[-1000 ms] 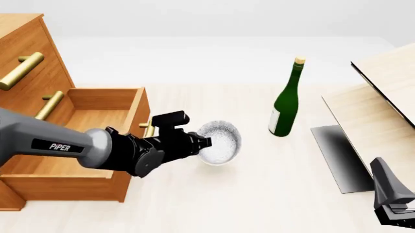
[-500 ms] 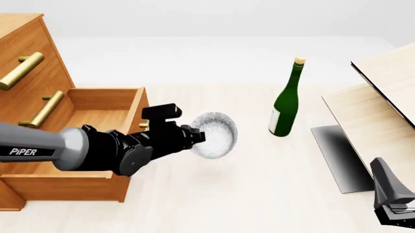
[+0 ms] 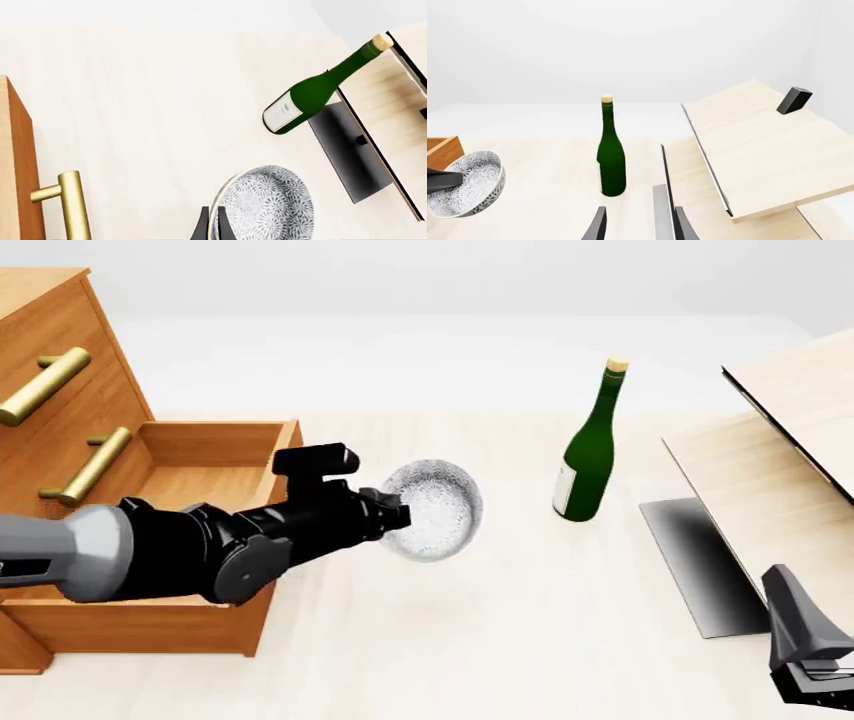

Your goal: Put the bowl in the bottom drawer of the cabinet and close it.

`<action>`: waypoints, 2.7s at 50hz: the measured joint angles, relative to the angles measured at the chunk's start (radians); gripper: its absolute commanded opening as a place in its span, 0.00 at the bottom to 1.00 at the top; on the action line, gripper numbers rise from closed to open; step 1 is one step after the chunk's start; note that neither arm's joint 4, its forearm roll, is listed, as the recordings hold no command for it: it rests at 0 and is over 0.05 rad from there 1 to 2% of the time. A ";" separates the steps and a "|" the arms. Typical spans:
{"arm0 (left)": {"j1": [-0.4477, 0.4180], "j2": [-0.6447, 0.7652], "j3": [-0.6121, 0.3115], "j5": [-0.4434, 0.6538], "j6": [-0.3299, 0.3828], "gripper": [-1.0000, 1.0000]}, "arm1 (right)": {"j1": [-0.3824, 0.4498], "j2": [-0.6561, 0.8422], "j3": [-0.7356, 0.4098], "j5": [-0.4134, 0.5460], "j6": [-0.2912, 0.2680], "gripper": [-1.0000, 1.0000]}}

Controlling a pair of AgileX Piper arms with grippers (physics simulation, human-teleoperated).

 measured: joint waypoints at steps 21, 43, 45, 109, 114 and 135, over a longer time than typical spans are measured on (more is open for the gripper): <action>0.021 -0.108 0.037 0.033 0.046 0.00 | 0.000 0.000 0.000 0.000 0.000 1.00; 0.049 -0.234 0.079 0.073 0.093 0.00 | 0.000 0.000 0.000 0.000 0.000 1.00; 0.052 -0.247 0.083 0.077 0.097 0.00 | 0.000 0.000 0.000 0.000 0.000 1.00; 0.207 -0.544 0.172 0.208 0.155 0.00 | 0.000 0.000 0.000 0.000 0.000 1.00; 0.228 -0.560 0.175 0.217 0.158 0.00 | 0.000 0.000 0.000 0.000 0.000 1.00; 0.343 -0.611 0.201 0.234 0.167 0.00 | 0.000 0.000 0.000 0.000 0.000 1.00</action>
